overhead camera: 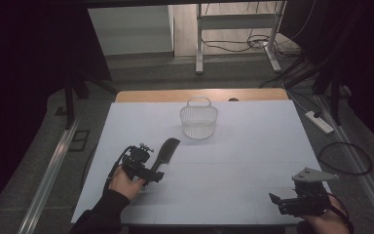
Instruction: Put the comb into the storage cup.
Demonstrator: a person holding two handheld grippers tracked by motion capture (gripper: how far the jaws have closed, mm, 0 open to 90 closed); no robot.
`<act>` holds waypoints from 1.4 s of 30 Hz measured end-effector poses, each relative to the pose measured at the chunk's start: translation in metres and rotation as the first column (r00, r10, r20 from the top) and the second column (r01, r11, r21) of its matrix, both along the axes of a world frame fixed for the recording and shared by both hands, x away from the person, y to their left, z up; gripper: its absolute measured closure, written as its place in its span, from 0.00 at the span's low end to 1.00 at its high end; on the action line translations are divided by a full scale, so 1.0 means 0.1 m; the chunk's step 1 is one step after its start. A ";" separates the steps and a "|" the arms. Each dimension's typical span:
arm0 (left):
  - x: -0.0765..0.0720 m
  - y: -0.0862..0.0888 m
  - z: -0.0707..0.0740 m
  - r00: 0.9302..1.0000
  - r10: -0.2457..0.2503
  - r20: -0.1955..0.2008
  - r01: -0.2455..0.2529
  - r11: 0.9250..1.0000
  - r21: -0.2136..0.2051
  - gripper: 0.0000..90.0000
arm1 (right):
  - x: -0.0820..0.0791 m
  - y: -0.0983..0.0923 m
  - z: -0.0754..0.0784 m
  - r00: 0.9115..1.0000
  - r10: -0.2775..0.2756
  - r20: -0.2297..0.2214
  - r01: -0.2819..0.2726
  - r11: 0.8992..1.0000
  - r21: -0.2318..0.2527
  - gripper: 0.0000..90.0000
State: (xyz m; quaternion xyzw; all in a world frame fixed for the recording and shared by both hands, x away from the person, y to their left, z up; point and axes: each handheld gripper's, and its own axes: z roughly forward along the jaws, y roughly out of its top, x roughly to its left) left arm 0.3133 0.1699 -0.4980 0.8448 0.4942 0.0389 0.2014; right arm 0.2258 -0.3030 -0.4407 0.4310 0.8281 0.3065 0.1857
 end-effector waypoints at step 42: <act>0.05 -0.08 -0.12 0.998 -0.020 -0.061 0.027 0.994 0.104 0.81 | 0.00 0.01 0.00 1.000 0.008 -0.002 -0.008 1.000 -0.003 0.04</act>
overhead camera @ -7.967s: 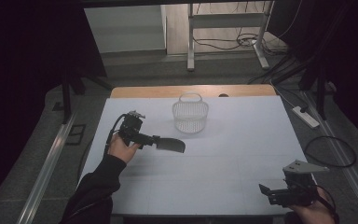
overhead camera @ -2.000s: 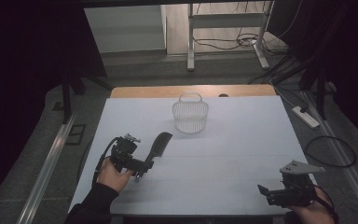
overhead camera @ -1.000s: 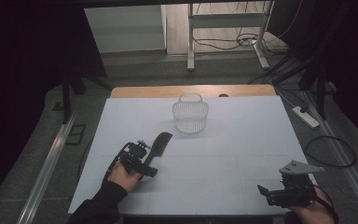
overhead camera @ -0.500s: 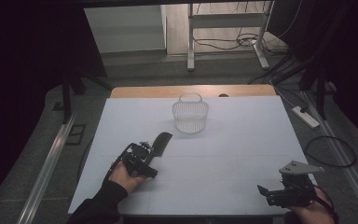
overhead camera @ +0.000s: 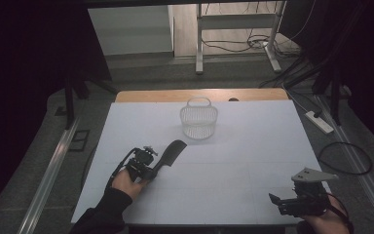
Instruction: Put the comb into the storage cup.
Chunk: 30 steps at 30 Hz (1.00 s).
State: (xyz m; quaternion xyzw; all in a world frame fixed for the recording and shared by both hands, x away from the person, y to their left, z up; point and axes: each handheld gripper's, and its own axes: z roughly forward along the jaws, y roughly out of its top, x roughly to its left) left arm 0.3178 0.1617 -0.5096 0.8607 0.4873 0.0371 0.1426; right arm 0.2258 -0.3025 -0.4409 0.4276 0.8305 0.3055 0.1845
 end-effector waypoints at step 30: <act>-0.18 0.10 0.24 0.989 -0.077 0.123 0.102 0.971 -0.218 0.81 | -0.01 0.00 0.00 1.000 0.005 0.006 -0.005 1.000 0.002 0.04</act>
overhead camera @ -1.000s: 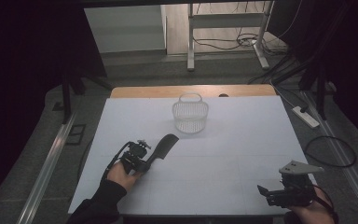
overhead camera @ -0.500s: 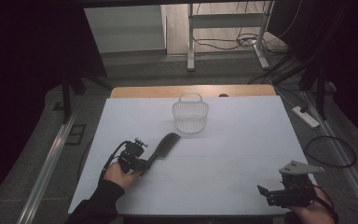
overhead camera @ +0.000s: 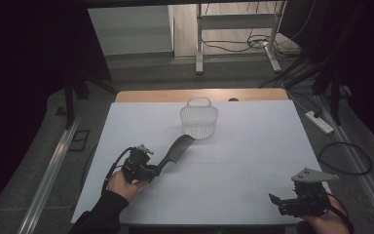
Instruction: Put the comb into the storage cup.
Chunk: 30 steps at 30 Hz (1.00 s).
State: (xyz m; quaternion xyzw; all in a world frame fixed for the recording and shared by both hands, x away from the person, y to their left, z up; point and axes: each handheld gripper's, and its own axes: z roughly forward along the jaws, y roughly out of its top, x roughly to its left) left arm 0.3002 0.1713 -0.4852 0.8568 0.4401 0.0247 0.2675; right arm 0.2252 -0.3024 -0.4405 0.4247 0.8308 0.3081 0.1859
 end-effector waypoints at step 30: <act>-0.36 0.11 0.32 0.985 -0.014 0.174 0.038 0.990 -0.135 0.81 | -0.02 -0.01 0.03 0.998 0.049 0.038 -0.051 0.998 0.049 0.01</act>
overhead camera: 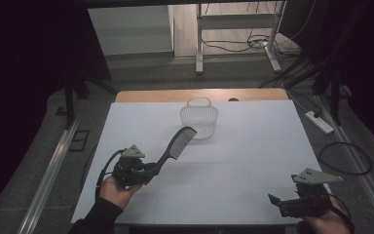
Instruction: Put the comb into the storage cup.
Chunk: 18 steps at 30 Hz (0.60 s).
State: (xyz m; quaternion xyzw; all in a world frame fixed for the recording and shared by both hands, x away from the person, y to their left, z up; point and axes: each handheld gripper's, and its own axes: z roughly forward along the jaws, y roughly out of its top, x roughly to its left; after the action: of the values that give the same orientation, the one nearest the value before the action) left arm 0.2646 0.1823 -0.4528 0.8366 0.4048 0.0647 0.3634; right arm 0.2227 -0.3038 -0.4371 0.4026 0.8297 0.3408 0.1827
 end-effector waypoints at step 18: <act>-0.27 0.03 0.09 0.999 0.004 0.048 -0.002 0.999 -0.048 0.81 | 0.00 0.01 0.01 0.999 0.034 0.017 -0.034 0.999 0.032 0.00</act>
State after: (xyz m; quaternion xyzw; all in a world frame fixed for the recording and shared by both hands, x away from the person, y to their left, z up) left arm 0.2372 0.1848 -0.4433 0.8253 0.3987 0.0754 0.3928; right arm 0.2225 -0.3026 -0.4360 0.3885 0.8292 0.3606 0.1773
